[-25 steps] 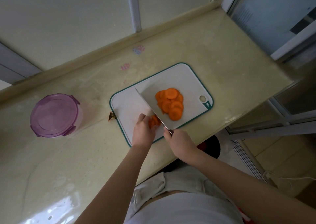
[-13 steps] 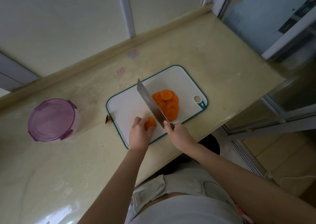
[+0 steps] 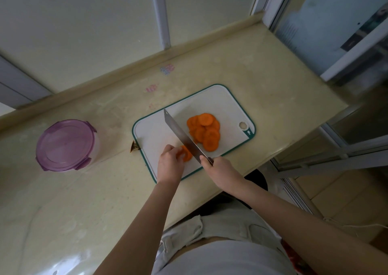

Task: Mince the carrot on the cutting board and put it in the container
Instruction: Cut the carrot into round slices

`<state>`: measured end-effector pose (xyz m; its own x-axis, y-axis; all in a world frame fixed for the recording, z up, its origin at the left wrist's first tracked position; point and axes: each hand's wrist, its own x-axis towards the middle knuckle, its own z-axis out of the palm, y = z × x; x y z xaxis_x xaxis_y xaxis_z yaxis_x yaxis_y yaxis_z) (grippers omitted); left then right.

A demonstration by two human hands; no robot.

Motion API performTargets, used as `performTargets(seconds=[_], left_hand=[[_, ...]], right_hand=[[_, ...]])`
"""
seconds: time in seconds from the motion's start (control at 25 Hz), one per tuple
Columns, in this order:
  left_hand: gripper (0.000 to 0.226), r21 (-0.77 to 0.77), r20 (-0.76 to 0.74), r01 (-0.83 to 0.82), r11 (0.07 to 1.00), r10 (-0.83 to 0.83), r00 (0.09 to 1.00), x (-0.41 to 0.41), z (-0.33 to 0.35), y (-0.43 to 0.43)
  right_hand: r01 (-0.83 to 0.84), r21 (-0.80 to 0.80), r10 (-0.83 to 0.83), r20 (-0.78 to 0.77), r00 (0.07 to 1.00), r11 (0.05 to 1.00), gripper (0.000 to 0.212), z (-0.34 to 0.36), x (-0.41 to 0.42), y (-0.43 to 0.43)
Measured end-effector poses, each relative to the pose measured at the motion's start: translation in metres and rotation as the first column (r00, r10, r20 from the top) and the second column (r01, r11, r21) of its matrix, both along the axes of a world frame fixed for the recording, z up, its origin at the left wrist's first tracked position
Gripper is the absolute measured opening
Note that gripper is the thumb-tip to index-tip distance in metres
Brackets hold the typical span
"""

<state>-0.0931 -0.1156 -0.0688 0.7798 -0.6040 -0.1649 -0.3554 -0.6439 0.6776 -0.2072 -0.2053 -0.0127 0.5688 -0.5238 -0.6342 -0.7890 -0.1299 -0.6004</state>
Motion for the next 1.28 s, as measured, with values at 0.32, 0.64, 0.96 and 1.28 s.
performTargets(seconds=[0.32, 0.64, 0.96, 1.28], left_hand=[[0.016, 0.008, -0.021, 0.016, 1.0, -0.016, 1.0, 0.005, -0.001, -0.001], [0.014, -0.016, -0.03, 0.014, 1.0, -0.015, 0.999, 0.005, -0.006, 0.0], [0.019, -0.008, 0.029, 0.011, 1.0, -0.011, 1.0, 0.001, -0.004, 0.003], [0.023, 0.059, 0.016, -0.06, 0.996, 0.059, 0.998, 0.0, -0.003, -0.001]], right_hand=[[-0.082, -0.112, 0.069, -0.111, 0.991, 0.99, 0.05, -0.005, 0.011, 0.011], [-0.022, -0.052, 0.02, -0.043, 0.999, 0.998, 0.048, -0.02, 0.009, 0.006], [0.011, 0.023, -0.012, 0.067, 0.998, 1.0, 0.048, -0.011, 0.002, -0.008], [0.0, -0.002, 0.0, 0.062, 0.998, 1.0, 0.048, 0.001, -0.003, -0.002]])
